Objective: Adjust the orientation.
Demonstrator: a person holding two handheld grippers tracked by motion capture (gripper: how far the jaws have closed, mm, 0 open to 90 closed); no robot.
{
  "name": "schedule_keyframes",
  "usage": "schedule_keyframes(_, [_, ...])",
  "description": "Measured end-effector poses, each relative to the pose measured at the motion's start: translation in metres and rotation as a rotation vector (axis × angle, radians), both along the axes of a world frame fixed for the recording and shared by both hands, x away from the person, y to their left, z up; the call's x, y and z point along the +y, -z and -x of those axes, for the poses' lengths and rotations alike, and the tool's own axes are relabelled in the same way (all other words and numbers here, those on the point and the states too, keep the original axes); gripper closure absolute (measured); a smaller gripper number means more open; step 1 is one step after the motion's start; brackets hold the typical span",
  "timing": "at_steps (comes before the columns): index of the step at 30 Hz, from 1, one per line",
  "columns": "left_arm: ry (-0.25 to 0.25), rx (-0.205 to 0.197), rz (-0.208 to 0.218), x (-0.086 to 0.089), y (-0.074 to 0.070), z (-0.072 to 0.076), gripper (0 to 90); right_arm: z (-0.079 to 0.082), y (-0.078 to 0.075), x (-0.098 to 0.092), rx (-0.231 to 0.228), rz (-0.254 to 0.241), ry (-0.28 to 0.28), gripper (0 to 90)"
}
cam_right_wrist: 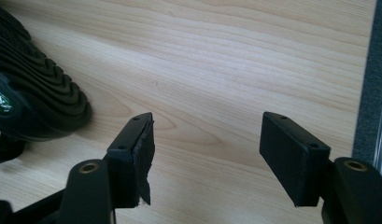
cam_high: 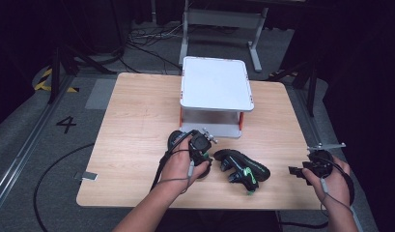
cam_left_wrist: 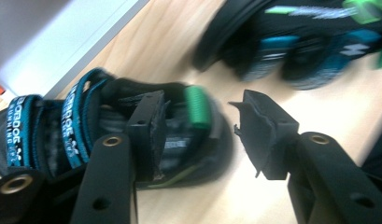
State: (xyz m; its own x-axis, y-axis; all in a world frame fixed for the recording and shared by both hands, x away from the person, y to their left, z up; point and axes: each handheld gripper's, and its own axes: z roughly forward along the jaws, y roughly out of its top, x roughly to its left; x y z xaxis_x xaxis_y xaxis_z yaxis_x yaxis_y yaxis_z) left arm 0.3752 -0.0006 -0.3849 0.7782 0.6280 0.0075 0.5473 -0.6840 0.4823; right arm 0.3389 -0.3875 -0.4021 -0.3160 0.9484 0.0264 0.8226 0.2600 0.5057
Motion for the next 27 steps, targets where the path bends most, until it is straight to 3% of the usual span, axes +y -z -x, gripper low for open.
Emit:
schedule_keyframes(2, [0.012,0.022,0.005,-0.002,0.004,-0.004,59.4,0.003,-0.001,-0.004,-0.001,-0.003,0.014,36.5])
schedule_keyframes(3, [0.031,0.030,0.016,-0.002,0.004,-0.004,68.1,0.004,0.000,-0.007,-0.003,-0.002,0.019,36.5])
schedule_keyframes(4, [0.052,0.034,-0.001,-0.003,0.004,-0.004,76.9,0.005,0.000,-0.008,0.000,-0.002,0.022,36.5])
schedule_keyframes(6, [0.062,0.034,-0.024,-0.004,0.001,-0.002,83.7,0.007,0.000,-0.011,0.002,-0.001,0.031,36.5])
schedule_keyframes(12, [0.071,0.061,-0.053,0.006,-0.005,0.005,85.3,0.005,0.001,-0.007,0.006,0.004,0.018,36.5])
schedule_keyframes(18, [0.065,0.077,-0.096,0.039,-0.009,0.026,84.7,-0.007,0.000,0.006,0.000,0.006,-0.025,36.5])
schedule_keyframes(22, [0.037,0.076,-0.062,0.056,-0.010,0.036,84.3,-0.019,0.000,0.022,0.002,0.010,-0.073,36.5])
schedule_keyframes(27, [0.049,0.056,-0.054,0.053,-0.008,0.040,84.2,-0.027,-0.002,0.042,-0.008,0.012,-0.138,36.5])
